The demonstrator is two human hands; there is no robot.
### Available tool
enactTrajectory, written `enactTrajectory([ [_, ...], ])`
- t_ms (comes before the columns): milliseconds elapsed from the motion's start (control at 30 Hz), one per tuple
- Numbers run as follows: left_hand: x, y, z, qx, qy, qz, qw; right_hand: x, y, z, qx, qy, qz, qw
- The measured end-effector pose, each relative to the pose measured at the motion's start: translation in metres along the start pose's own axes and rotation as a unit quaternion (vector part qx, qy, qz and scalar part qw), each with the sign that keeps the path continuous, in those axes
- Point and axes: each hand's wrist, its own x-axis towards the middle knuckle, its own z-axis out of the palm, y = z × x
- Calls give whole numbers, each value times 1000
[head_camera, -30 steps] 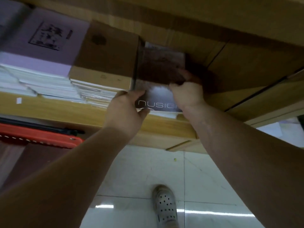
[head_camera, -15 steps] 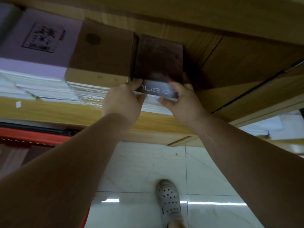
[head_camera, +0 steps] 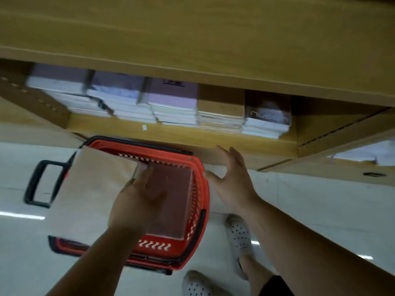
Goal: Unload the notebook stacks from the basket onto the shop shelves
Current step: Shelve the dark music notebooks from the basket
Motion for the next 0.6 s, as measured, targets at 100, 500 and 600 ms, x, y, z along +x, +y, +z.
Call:
enactTrajectory([
  [100,-2,-45,-27,7,2,-46,999,-8,-23,42,-15,-37,-20,999],
  [500,26,-175,-70,82,15,-90,992,-11,-56,171,61,-180,67,979],
  [600,47,-202,-77,88,9,-82,993,-6,-68,205,62,-182,75,979],
])
